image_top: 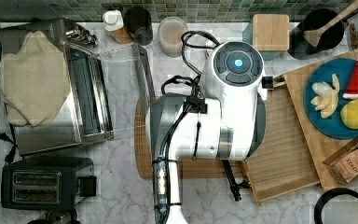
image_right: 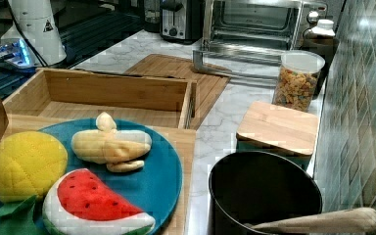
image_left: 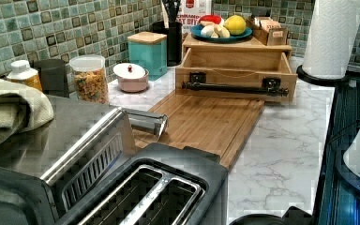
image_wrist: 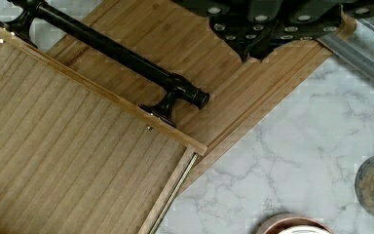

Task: Close the drawer.

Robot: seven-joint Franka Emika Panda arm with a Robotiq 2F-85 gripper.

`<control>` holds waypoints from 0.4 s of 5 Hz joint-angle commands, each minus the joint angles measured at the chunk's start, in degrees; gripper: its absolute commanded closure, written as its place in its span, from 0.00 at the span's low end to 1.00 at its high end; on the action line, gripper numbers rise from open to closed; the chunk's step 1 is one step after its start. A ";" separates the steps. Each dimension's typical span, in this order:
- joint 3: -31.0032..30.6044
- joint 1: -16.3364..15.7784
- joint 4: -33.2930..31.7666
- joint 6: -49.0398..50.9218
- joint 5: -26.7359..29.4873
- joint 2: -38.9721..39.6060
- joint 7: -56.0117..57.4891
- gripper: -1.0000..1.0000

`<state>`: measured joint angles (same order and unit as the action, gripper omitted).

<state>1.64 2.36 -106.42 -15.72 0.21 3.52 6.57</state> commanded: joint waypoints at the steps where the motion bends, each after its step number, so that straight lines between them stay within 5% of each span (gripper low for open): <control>1: -0.07 0.09 0.01 0.00 0.00 0.00 0.00 1.00; 2: -0.81 -0.86 -8.31 -8.46 -2.16 -4.49 3.36 1.00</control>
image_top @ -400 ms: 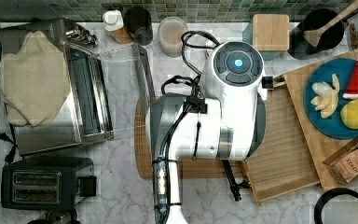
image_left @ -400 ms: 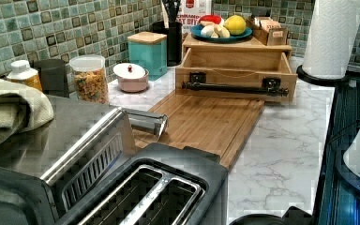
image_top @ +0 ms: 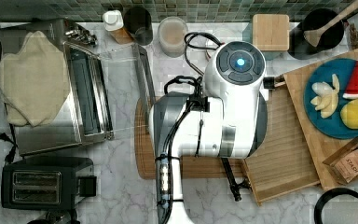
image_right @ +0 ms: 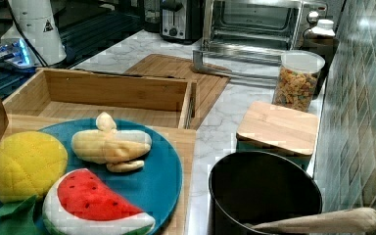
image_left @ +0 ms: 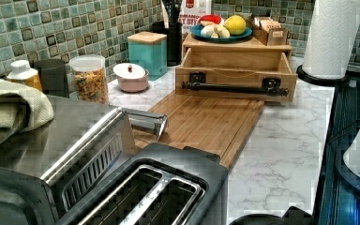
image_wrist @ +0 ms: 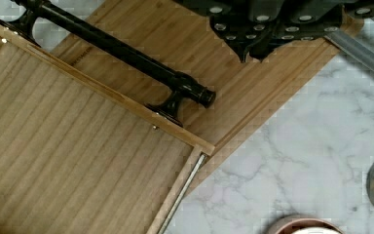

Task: Close the drawer.

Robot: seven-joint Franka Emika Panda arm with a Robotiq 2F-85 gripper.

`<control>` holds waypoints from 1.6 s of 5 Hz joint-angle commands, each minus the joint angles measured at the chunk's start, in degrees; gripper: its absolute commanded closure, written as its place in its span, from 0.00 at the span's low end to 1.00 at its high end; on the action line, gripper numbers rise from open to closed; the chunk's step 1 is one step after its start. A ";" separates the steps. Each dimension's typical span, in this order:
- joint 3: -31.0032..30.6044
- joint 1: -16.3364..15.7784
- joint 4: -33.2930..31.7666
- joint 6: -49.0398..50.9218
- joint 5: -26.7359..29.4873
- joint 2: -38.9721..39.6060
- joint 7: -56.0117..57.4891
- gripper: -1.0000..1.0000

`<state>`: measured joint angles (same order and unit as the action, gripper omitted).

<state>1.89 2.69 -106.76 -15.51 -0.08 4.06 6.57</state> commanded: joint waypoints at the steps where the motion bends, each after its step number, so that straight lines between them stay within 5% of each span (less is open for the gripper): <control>1: -2.00 -1.82 -9.32 -7.16 -2.12 -5.93 8.37 1.00; 2: -5.95 1.44 -14.57 -10.78 0.23 -8.96 14.77 1.00; 3: -3.83 -1.93 -21.59 -16.79 1.13 -12.27 19.67 1.00; 6: -1.15 -3.52 -39.70 -33.50 0.72 -14.52 36.47 1.00; 8: 0.44 -2.15 -40.56 -33.56 -1.53 -9.30 47.82 1.00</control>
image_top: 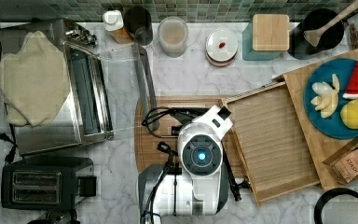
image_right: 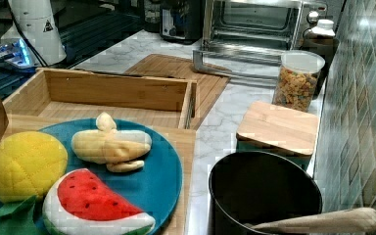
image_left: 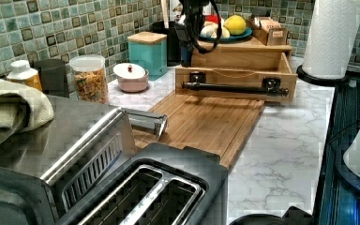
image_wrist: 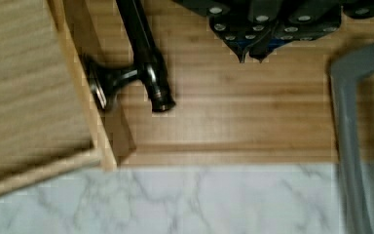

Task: Close the drawer.

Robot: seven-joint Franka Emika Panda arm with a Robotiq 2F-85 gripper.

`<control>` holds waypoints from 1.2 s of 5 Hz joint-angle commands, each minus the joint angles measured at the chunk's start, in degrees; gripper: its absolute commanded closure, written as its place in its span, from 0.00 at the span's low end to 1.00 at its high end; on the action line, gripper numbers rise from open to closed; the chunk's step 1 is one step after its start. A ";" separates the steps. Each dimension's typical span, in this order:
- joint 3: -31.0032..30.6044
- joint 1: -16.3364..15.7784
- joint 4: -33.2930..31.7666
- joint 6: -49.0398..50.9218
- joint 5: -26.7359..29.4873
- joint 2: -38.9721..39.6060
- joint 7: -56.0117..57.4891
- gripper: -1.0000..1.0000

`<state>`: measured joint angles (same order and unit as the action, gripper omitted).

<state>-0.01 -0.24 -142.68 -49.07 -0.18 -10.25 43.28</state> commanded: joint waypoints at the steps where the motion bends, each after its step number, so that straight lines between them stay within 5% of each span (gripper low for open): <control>1: 2.93 1.35 -7.70 -2.79 -3.12 3.99 14.03 1.00; 3: 4.81 0.59 -8.31 -3.28 -4.54 4.55 17.67 1.00; 6: 9.75 4.42 -9.76 -13.70 -7.54 7.03 30.11 1.00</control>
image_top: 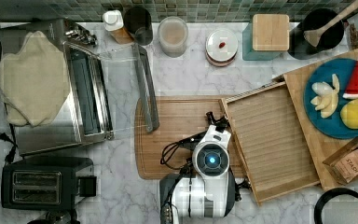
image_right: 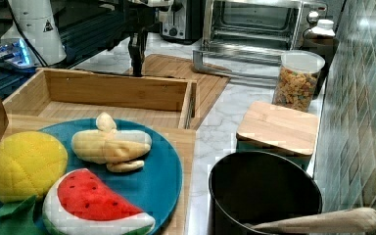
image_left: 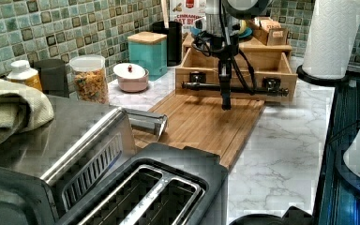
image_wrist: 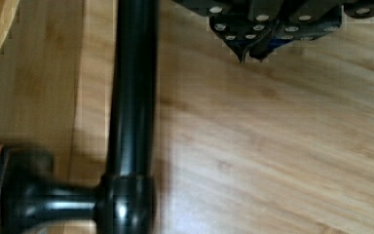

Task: Close the drawer.

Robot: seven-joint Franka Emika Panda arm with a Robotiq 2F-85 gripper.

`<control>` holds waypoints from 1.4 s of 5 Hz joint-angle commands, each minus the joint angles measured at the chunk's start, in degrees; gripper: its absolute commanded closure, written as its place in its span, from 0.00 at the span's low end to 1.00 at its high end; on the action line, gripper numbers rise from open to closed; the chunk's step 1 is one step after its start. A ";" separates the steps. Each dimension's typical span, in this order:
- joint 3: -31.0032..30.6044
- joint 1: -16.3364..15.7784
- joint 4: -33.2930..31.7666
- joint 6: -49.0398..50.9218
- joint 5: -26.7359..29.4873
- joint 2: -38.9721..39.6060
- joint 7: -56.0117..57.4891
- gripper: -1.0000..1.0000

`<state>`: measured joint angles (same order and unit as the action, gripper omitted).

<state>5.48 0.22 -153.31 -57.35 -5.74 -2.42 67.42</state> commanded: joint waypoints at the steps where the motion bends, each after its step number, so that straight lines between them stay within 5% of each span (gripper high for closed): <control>1: 5.82 5.21 2.51 -4.23 -0.77 -0.41 9.84 1.00; 2: 7.49 6.34 2.80 -8.29 1.98 0.59 14.14 1.00; 4: 10.83 9.81 13.99 -5.17 8.63 9.63 25.30 1.00; 7: 14.86 16.50 27.08 -2.86 11.56 17.25 32.95 1.00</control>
<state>12.63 9.83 -137.08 -57.13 3.65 12.37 92.60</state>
